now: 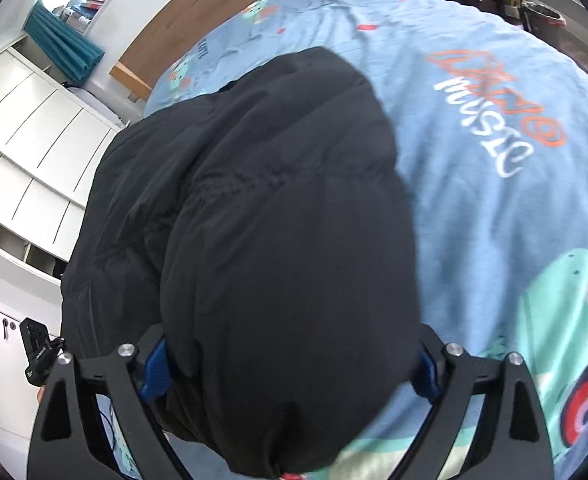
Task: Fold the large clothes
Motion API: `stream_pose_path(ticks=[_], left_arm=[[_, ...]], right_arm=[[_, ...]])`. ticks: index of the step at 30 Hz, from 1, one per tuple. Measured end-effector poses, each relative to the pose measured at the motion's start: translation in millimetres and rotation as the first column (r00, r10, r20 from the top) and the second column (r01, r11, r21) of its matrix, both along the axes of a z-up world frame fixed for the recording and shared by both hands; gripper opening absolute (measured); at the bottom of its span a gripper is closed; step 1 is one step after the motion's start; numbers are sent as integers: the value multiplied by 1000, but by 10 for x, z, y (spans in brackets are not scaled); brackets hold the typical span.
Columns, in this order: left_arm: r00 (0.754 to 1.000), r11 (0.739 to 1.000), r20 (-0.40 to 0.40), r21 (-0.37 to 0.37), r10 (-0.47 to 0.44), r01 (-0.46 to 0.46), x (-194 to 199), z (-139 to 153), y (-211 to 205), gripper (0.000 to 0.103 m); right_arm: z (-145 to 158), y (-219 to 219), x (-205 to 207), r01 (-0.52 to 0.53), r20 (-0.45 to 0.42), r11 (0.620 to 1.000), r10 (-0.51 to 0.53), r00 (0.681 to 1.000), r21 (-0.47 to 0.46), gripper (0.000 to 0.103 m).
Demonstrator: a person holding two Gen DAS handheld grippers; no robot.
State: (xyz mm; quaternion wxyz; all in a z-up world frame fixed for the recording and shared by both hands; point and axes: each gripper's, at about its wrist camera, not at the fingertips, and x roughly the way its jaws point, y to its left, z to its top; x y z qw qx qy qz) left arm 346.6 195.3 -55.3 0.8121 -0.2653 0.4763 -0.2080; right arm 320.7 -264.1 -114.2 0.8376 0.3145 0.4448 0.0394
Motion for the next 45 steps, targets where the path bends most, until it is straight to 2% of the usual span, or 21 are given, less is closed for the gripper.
stream_pose_path(ticks=[4,6,9,11,13,17,22,25,28,32,34,39,42,45], left_arm=[[996,996,20,3,84,-84,5,49,179,79],[991,992,28,-8,128,-128,58,71,290,80],[984,984,43,35,172,-173,-20,156,431,82],[982,981,66,76,174,-179,-80,244,439,82],[983,977,105,140,150,-164,-136,380,326,82],[980,971,178,207,84,-121,-189,544,-27,82],[967,955,253,274,38,-109,-89,629,-697,83],[960,943,281,317,10,-103,13,582,-1050,83],[954,936,298,341,-25,-82,126,519,-1315,84],[945,902,318,424,-71,-74,338,358,-1602,90],[949,892,310,443,-57,-91,474,228,-1593,91],[956,898,294,419,6,-135,632,46,-1381,94],[958,897,285,414,31,-153,631,23,-1280,95],[957,886,284,430,50,-174,553,66,-1254,95]], right_arm=[[63,-121,0,11,-3,998,-11,1000,-62,98],[130,-174,-16,21,5,997,-21,1000,-72,98],[205,-238,-64,34,9,994,-34,999,-103,99],[313,-210,-113,39,24,984,-36,999,-171,99],[472,-138,-159,50,60,972,-37,998,-231,99],[864,170,-180,38,156,940,16,988,-340,99],[1071,678,-18,-18,218,911,118,969,-412,99],[1050,961,167,-44,217,888,160,963,-457,99],[905,1213,349,-68,210,873,191,959,-484,99],[611,1363,587,-95,176,838,221,959,-538,99],[494,1305,639,-85,184,835,217,959,-544,99],[299,961,768,-38,190,860,155,969,-508,100],[253,752,814,-12,165,863,110,980,-504,100],[283,575,798,20,132,853,57,990,-521,100]])
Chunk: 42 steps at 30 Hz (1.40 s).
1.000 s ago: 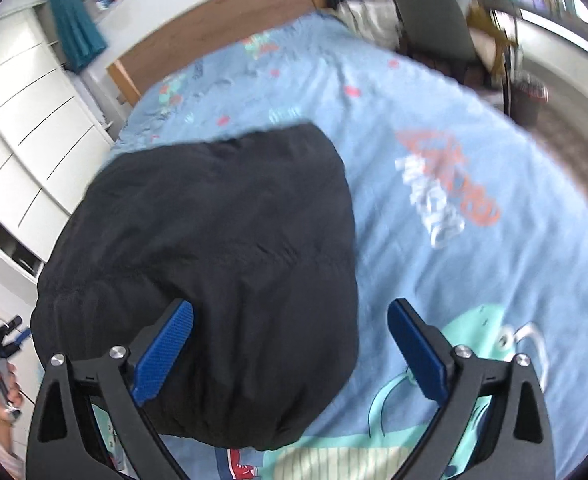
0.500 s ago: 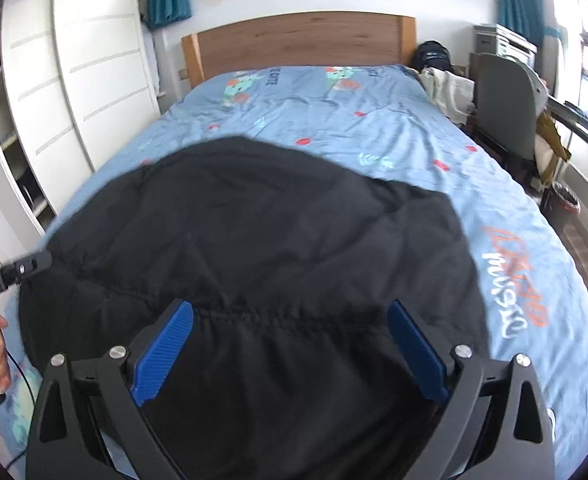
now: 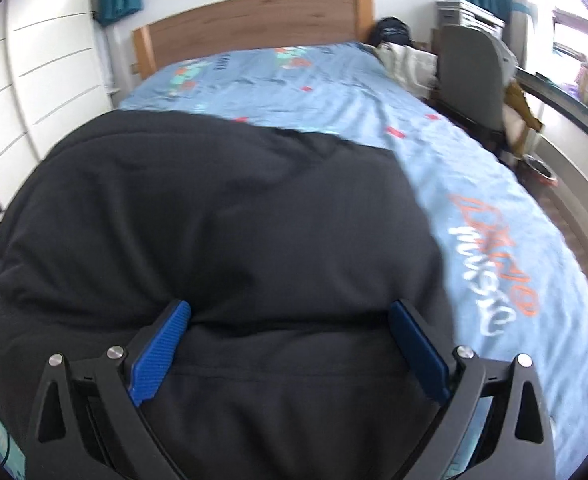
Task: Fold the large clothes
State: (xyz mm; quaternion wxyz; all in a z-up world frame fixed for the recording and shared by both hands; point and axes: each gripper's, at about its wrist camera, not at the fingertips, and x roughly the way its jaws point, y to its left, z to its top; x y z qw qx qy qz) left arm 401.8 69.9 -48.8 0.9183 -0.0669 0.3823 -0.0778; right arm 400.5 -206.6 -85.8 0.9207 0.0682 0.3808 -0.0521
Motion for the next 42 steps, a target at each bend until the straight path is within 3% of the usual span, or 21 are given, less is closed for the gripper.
stream_pose_path(ticks=[7,13,17,25,28,36,42], left_arm=[[998,998,-2,22,59,-59,-421,243,101,94],[998,997,31,41,62,-64,-1057,517,143,95],[998,998,28,39,53,-54,-1546,568,157,100],[997,994,67,93,50,-56,-2438,610,131,101],[997,996,72,81,29,-35,-2718,630,125,101],[993,995,93,57,76,-81,-3206,659,187,101],[985,985,113,101,129,-140,-3376,735,219,101]], right_arm=[[287,-107,-397,47,-17,998,-47,999,-30,100],[606,60,-1088,16,24,1000,-15,1000,-21,100],[707,255,-1632,2,46,1000,-1,999,-27,100],[726,508,-2516,5,64,1000,-5,998,-10,100],[719,571,-2748,11,67,1000,-10,998,-17,100],[737,572,-3259,48,93,999,-48,994,8,100],[750,583,-3501,56,105,998,-55,993,-8,100]])
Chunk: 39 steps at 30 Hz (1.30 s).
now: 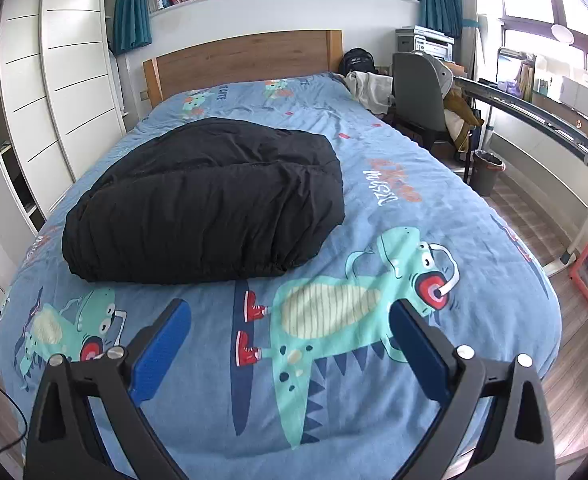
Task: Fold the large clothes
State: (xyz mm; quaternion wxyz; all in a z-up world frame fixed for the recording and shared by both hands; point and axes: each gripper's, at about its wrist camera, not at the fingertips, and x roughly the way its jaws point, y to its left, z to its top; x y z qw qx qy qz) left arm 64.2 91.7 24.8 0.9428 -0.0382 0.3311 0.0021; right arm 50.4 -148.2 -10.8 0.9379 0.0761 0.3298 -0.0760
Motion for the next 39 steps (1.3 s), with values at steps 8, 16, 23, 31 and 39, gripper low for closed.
stream_pose_path(ticks=[8,16,23,31,39], left_arm=[[999,997,36,63,32,-34,-152,67,23,101],[1000,998,23,67,19,-21,-149,12,-17,102],[1000,998,-3,66,3,-3,-71,-85,-60,102],[1000,998,-28,61,-1,3,0,-190,-91,102],[999,998,-51,59,-6,9,40,-291,-115,102]], right_arm=[[-73,-24,-140,20,-6,1000,-20,1000,-4,100],[-152,-94,-152,37,-17,999,-37,999,-6,100],[-234,-162,-101,52,-38,999,-52,998,-1,100],[-348,-177,-49,56,-62,998,-56,997,-2,100],[-408,-182,-8,55,-74,998,-55,996,-4,100]])
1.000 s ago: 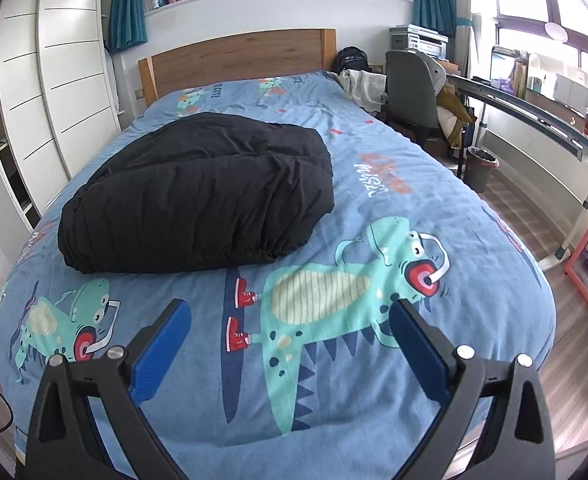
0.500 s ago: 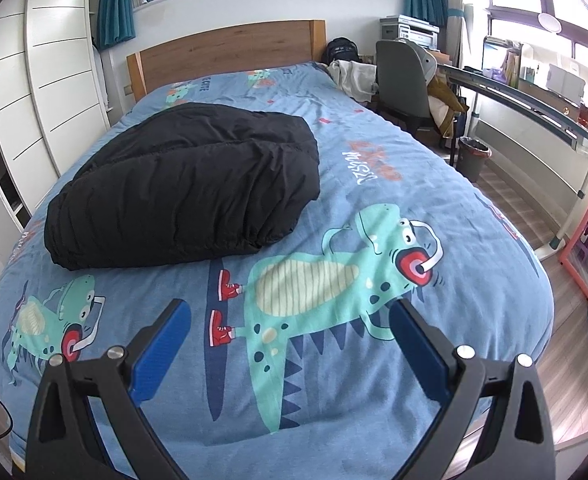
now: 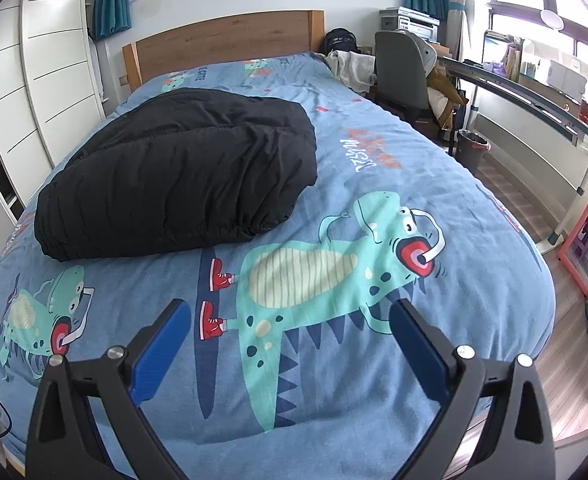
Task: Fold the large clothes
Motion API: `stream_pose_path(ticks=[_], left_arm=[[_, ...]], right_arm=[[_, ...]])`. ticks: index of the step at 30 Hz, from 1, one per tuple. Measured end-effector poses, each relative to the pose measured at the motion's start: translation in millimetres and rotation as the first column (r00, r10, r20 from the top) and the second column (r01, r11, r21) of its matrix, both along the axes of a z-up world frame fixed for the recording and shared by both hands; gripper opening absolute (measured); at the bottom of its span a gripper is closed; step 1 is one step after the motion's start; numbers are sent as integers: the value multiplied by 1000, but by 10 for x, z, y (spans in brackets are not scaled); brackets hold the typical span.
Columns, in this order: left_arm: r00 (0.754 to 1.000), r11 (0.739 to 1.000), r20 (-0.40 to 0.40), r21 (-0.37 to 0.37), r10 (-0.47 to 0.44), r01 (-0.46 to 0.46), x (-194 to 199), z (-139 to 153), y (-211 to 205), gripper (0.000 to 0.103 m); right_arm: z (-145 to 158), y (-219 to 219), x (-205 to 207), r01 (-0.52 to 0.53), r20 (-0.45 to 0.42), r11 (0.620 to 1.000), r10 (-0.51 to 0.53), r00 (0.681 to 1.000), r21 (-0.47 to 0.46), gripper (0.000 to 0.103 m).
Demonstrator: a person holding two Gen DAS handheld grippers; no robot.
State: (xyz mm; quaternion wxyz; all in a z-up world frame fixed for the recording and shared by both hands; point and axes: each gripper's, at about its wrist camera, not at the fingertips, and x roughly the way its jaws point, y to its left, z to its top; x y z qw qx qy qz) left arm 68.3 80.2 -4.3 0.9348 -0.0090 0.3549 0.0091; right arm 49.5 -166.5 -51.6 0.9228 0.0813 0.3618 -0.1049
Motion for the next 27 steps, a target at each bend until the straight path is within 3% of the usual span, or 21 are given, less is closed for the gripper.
stream_pose_path(ticks=[27], left_arm=[[998,999,-66,-34,-21,19,114,-234,-74,102]], right_arm=[[-142,-194,137,-8,-28,1000,8,1000,-10,100]])
